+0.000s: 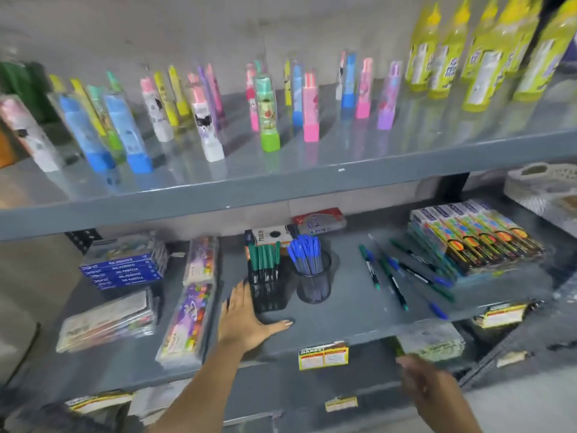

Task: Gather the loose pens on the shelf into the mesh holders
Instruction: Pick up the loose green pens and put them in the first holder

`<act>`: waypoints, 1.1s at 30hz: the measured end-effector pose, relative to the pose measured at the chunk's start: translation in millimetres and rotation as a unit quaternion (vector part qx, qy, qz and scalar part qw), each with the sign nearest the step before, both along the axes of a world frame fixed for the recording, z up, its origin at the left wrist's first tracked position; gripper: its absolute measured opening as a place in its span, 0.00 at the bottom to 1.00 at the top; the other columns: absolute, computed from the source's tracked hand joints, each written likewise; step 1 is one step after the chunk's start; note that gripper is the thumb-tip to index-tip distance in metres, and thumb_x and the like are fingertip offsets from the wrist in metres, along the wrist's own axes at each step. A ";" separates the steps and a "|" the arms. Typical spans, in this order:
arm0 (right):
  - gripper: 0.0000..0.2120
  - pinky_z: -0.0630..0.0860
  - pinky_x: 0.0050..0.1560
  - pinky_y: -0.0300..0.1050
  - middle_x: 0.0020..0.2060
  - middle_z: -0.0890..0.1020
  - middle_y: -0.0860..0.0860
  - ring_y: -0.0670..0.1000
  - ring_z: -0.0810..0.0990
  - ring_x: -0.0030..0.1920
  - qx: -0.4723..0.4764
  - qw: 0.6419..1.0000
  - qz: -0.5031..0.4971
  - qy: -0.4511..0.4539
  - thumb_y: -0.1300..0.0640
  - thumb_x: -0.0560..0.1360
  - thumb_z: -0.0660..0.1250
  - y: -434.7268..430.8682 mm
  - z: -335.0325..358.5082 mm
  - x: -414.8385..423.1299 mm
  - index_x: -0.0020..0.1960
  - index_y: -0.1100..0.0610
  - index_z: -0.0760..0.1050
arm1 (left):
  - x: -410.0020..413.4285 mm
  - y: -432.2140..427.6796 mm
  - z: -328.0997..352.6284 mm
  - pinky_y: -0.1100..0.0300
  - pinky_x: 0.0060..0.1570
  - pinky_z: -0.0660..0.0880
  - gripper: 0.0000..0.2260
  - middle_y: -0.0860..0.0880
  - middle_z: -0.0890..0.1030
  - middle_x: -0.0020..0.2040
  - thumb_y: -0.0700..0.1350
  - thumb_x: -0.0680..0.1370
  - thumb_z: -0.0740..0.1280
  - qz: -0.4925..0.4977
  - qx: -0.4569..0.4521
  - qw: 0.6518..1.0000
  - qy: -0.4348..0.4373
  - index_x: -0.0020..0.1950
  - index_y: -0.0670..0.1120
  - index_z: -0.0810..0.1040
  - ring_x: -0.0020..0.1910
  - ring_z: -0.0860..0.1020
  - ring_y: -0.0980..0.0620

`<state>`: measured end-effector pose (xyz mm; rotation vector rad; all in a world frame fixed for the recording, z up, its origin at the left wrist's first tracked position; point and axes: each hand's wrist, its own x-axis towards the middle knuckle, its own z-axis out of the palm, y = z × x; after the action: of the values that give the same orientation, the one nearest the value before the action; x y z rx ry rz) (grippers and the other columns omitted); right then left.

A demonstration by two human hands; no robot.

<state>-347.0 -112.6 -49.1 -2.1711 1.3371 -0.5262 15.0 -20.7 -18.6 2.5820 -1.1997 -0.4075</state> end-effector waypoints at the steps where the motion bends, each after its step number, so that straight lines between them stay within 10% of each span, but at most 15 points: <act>1: 0.26 0.79 0.35 0.45 0.34 0.84 0.48 0.48 0.81 0.31 0.011 1.000 -0.003 -0.011 0.61 0.72 0.69 -11.2 22.0 14.2 0.44 0.26 0.72 | -0.4 0.5 -3.9 0.49 0.81 0.43 0.68 0.47 0.44 0.84 0.88 0.56 0.53 0.003 0.007 1.000 -0.011 0.83 0.45 0.43 0.82 0.44 0.49; 5: 0.07 0.78 0.37 0.50 0.37 0.83 0.51 0.56 0.82 0.36 -0.007 0.998 -0.054 0.022 0.61 0.75 0.64 -45.8 56.5 42.8 0.47 0.53 0.80 | 1.4 -0.9 -18.1 0.49 0.81 0.42 0.68 0.46 0.44 0.84 0.89 0.55 0.42 0.006 0.013 0.999 -0.045 0.83 0.44 0.45 0.82 0.43 0.49; 12: 0.13 0.62 0.31 0.45 0.28 0.70 0.54 0.59 0.70 0.30 -0.062 0.997 -0.028 0.034 0.61 0.74 0.58 -111.7 77.6 131.7 0.31 0.57 0.66 | 3.6 -2.0 -21.4 0.49 0.80 0.40 0.66 0.46 0.45 0.84 0.88 0.59 0.45 -0.005 0.026 0.998 -0.053 0.83 0.43 0.45 0.82 0.42 0.50; 17: 0.10 0.75 0.47 0.47 0.54 0.81 0.60 0.59 0.80 0.55 -0.042 0.973 -0.010 0.228 0.63 0.77 0.60 -150.3 81.1 173.4 0.56 0.63 0.76 | 1.6 -0.9 -18.3 0.49 0.80 0.39 0.67 0.46 0.46 0.84 0.88 0.58 0.43 -0.008 0.017 0.999 -0.049 0.83 0.42 0.46 0.82 0.42 0.50; 23: 0.13 0.77 0.53 0.50 0.59 0.80 0.60 0.59 0.79 0.60 0.018 0.951 -0.036 0.307 0.66 0.76 0.62 -163.4 74.9 184.2 0.60 0.64 0.74 | 3.3 -0.9 -17.8 0.50 0.80 0.37 0.66 0.46 0.45 0.84 0.88 0.59 0.44 -0.008 0.016 0.999 -0.045 0.83 0.43 0.46 0.82 0.41 0.50; 29: 0.26 0.78 0.48 0.51 0.54 0.80 0.63 0.63 0.80 0.51 0.072 0.985 -0.155 -0.003 0.60 0.70 0.70 -171.7 95.4 161.7 0.65 0.63 0.66 | 2.6 -2.6 -21.0 0.49 0.80 0.37 0.65 0.47 0.45 0.84 0.88 0.59 0.46 -0.006 0.012 0.999 -0.047 0.83 0.44 0.45 0.82 0.41 0.51; 33: 0.35 0.82 0.33 0.51 0.48 0.80 0.58 0.55 0.83 0.38 0.217 0.896 -0.080 -0.379 0.74 0.69 0.66 -142.6 141.0 164.6 0.68 0.47 0.62 | 3.5 -2.7 -20.5 0.49 0.80 0.37 0.63 0.47 0.45 0.84 0.87 0.61 0.47 -0.007 0.014 0.998 -0.053 0.83 0.45 0.45 0.82 0.41 0.50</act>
<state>-182.4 -255.3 91.9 -1.2797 1.0484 -0.9170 18.5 -23.5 -39.1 2.6507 -1.2573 -0.2951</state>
